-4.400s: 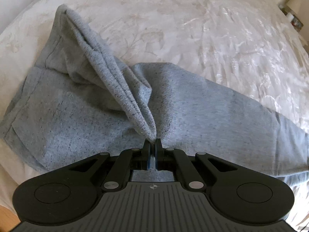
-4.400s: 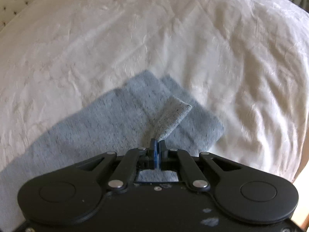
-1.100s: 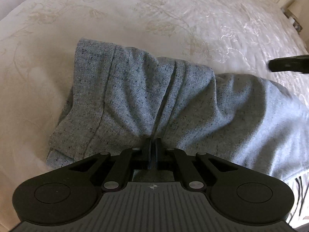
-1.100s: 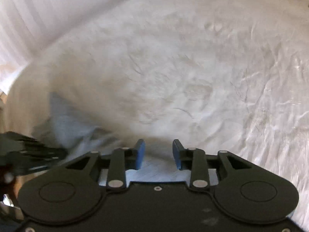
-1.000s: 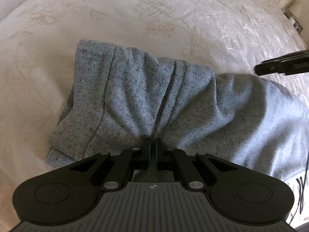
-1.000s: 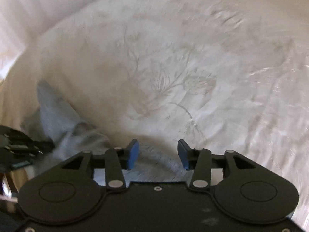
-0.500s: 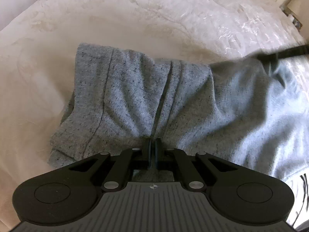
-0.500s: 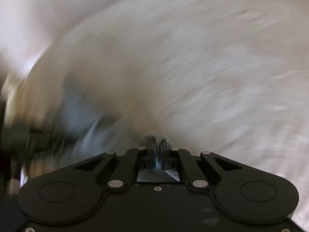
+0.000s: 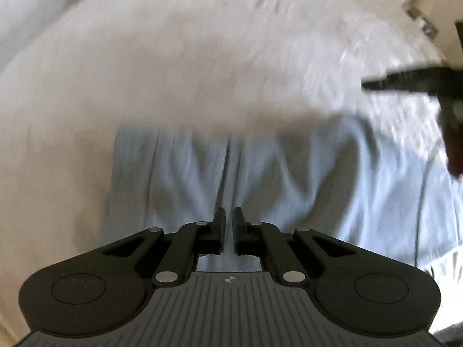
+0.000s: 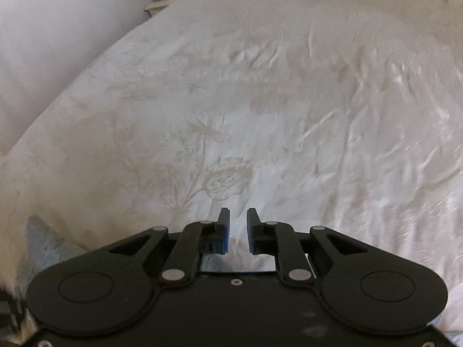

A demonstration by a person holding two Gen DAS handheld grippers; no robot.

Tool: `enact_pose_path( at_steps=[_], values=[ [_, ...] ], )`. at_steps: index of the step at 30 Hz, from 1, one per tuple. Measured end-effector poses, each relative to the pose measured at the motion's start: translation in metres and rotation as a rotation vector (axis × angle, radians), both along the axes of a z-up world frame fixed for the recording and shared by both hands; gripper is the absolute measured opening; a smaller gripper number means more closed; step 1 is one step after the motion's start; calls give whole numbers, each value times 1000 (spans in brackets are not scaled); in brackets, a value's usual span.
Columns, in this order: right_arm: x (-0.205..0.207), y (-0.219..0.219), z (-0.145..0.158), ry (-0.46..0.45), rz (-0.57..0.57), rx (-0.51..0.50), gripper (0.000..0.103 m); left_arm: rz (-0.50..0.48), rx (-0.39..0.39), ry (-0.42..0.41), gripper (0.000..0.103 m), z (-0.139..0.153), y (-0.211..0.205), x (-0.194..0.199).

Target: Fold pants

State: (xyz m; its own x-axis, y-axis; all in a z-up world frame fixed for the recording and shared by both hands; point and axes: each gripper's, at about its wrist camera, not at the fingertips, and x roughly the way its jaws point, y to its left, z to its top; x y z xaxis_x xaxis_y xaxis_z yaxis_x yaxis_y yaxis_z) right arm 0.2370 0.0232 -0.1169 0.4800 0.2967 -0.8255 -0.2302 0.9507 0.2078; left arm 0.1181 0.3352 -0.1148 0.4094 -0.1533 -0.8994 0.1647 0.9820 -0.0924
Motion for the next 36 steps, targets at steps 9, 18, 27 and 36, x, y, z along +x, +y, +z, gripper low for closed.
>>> enact_pose_path(
  at_steps=[9,18,27,36],
  values=[
    [-57,12,8,54,43,-5,16,193,53,62,3,-44,48,38],
    [-77,88,-9,69,137,47,16,229,116,90,3,-43,81,-4],
    [-58,200,-58,142,254,-9,6,203,77,111,2,-38,93,-52],
    [-94,137,-19,37,156,136,10,160,7,-62,4,21,83,-40]
  ],
)
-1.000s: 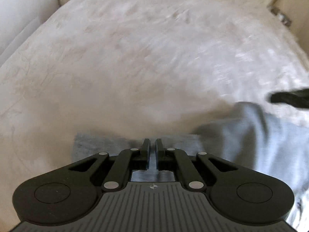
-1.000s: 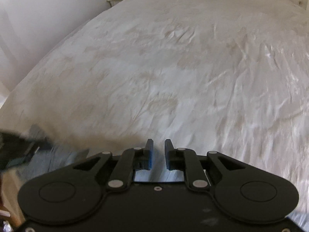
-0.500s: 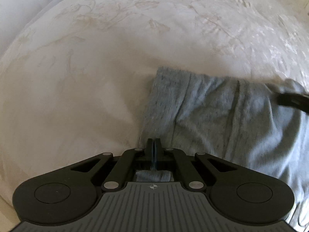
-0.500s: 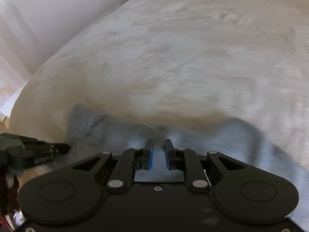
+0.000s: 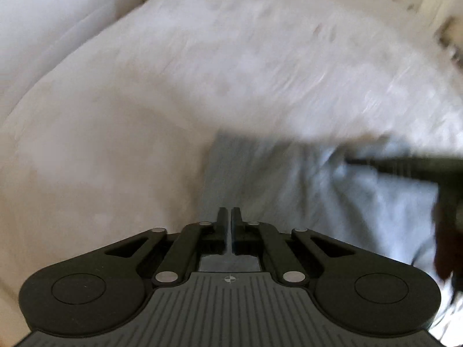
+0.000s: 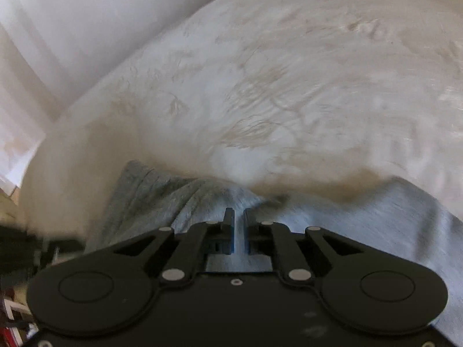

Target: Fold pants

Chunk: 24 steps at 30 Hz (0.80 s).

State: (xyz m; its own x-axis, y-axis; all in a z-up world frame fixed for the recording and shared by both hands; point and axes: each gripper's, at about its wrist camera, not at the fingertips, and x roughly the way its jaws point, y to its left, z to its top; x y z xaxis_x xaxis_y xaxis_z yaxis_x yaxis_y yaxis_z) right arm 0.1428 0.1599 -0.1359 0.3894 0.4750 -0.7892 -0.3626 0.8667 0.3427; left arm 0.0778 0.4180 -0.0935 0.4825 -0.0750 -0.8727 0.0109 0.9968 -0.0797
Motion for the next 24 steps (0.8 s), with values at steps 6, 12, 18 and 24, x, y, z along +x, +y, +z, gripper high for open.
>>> enact_pose_path(
  at_steps=[6,12,18,24],
  values=[
    [-68,-27,-6,91,41,-45,14,-111,32,129,4,-42,-27,-18],
    [-130,-46,-14,190,36,-72,16,-24,-7,209,4,-51,-15,-49],
    [-143,-127,25,119,-246,37,37,-151,13,17,4,-1,-55,-53],
    [-161,-220,39,87,-513,41,42,-304,-54,-17,5,7,-148,-51]
  ],
)
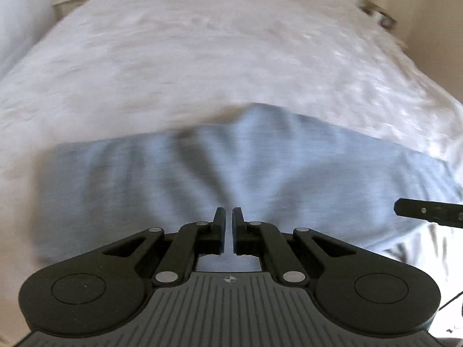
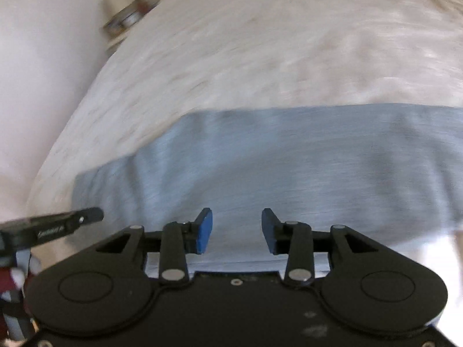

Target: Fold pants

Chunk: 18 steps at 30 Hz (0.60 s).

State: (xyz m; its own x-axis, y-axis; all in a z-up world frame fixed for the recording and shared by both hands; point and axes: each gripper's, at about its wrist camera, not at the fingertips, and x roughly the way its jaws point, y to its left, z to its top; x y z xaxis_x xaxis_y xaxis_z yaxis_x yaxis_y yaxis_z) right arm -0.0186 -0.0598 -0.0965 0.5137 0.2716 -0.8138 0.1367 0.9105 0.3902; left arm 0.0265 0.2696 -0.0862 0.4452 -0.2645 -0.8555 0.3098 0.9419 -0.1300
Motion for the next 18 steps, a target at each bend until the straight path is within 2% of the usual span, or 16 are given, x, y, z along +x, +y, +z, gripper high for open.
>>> enact_pose_path(
  at_steps=[6,9,14,18],
  values=[
    [-38,-107,-4,28,-201,-28,45,-103,-44,52,5,-11,-100,-7],
    [-59,-167,-7,42,-299,-40,46,-142,-28,60,5,-23,-147,-9],
    [-81,-257,-12,51,-413,-84,51,-153,-16,96,5,-39,-202,-7],
    [-92,-332,-12,48,-482,-112,63,-163,6,121,5,-52,-237,-10]
  ],
)
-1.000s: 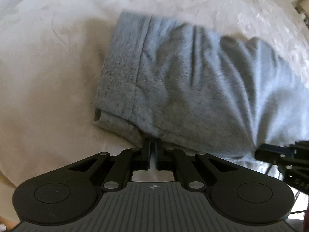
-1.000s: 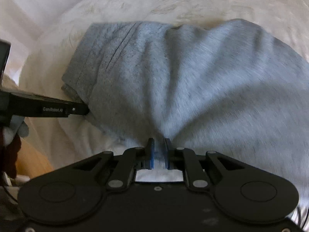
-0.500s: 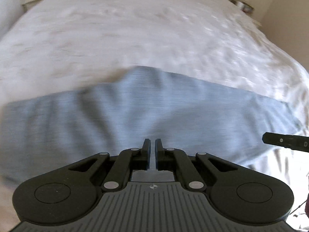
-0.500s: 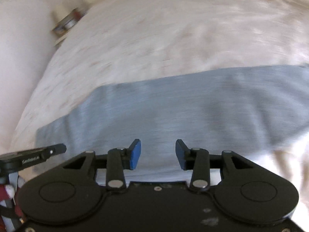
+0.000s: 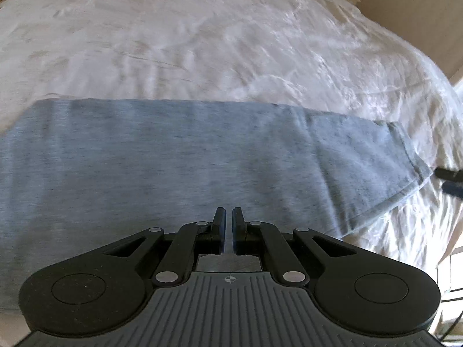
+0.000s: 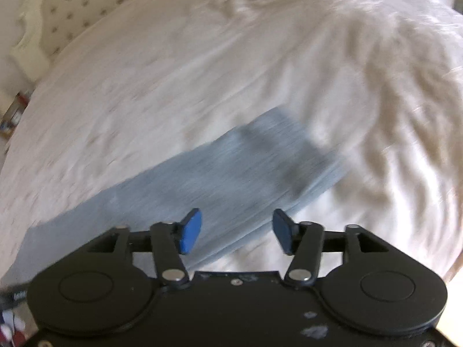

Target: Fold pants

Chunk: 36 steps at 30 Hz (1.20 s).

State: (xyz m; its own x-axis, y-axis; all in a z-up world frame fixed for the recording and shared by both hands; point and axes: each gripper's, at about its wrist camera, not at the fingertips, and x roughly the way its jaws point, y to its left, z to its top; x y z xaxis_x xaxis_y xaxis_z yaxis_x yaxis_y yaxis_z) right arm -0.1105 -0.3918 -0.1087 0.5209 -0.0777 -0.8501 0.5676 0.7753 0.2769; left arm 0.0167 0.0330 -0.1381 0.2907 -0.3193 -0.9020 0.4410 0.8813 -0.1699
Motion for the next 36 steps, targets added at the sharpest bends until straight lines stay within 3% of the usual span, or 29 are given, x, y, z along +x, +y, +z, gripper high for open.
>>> enact_pose_path(
  at_steps=[3,6,9,12,16,20,22,24,25,32,36],
  values=[
    [2,-45,-6,9,-28,-12,68,-12,34,37,5,-13,-16,-2],
    [14,-71,-19,35,-34,-19,73,-17,121,113,5,-40,-26,-2],
    [27,-92,-32,59,-16,19,82,4,127,136,5,-49,-25,2],
    [39,-106,-52,98,24,80,82,30,126,163,5,-49,-22,6],
    [50,-116,-90,148,64,245,84,36,142,161,5,-50,-24,6],
    [55,-122,-104,126,72,304,85,50,152,167,5,-52,-36,9],
    [57,-124,-109,109,88,321,72,39,159,171,5,-50,-39,11],
    [58,-124,-108,99,111,329,31,31,168,172,5,-46,-44,13],
    [57,-124,-107,83,121,357,23,27,171,165,5,-41,-46,15],
    [56,-109,-77,-1,132,342,19,-20,86,91,5,-13,-89,43],
    [52,-110,-57,-47,124,340,19,-52,52,75,5,-20,-130,69]
  ],
)
